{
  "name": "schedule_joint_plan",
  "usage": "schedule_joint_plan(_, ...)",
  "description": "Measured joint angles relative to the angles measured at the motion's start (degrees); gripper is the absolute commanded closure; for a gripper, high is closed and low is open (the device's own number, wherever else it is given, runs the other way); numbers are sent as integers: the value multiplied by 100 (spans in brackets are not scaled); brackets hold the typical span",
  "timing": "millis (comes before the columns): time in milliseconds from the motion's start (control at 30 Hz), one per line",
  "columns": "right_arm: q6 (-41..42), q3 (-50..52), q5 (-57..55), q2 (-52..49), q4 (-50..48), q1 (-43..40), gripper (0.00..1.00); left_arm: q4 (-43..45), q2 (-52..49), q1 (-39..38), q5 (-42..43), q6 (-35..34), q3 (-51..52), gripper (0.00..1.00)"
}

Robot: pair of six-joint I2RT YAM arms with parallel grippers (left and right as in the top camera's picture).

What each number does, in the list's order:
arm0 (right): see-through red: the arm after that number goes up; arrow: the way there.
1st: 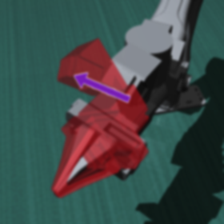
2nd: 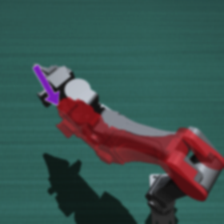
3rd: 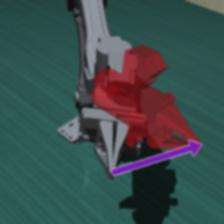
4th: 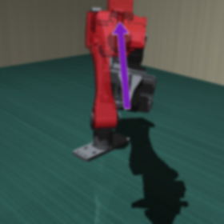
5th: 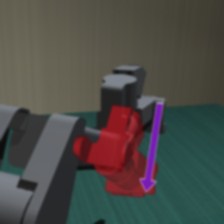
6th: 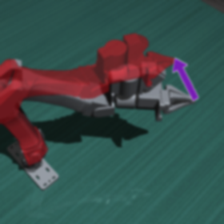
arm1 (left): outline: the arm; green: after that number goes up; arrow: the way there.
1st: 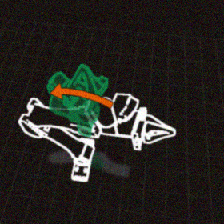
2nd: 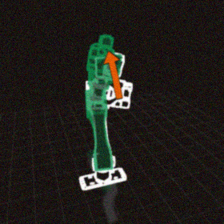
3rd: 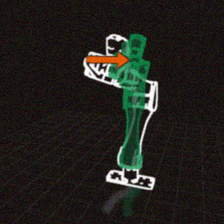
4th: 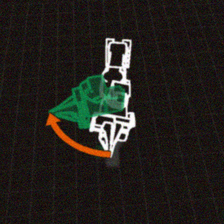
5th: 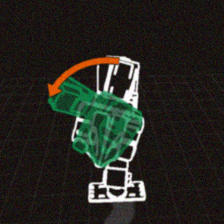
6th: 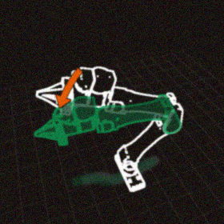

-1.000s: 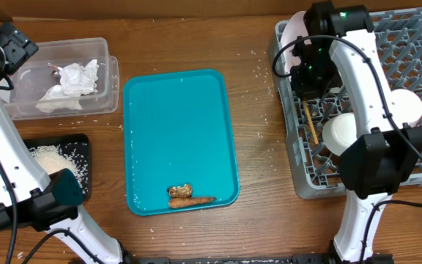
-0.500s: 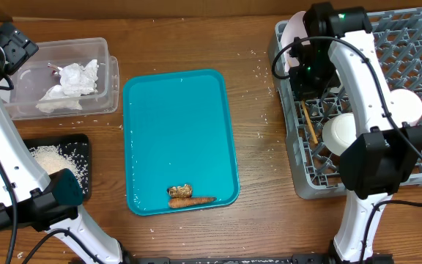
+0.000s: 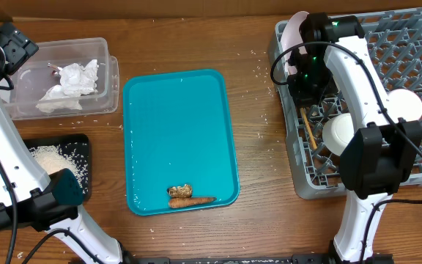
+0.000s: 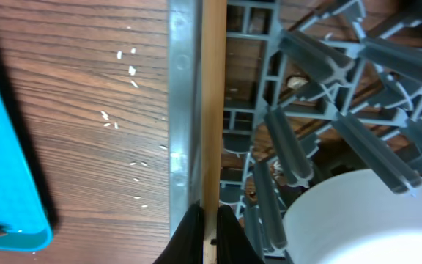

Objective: Sort waste into correct bins and load items into the dishwasher
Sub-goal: 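Release the skewer and raise the right gripper from the rack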

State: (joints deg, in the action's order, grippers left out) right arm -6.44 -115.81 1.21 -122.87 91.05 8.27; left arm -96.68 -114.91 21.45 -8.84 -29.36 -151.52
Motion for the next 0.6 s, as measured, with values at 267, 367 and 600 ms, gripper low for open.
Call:
schedule_joint_plan(267, 142, 0, -44, 0, -101, -52, 87, 0, 0, 2, -2, 0, 0, 0)
schedule_joint_plan(367, 131, 0, -59, 0, -105, -68, 76, 0, 0, 2, 0, 0, 0, 0)
schedule_joint_plan(600, 192, 0, -57, 0, -50, -68, 74, 0, 0, 2, -2, 0, 0, 0)
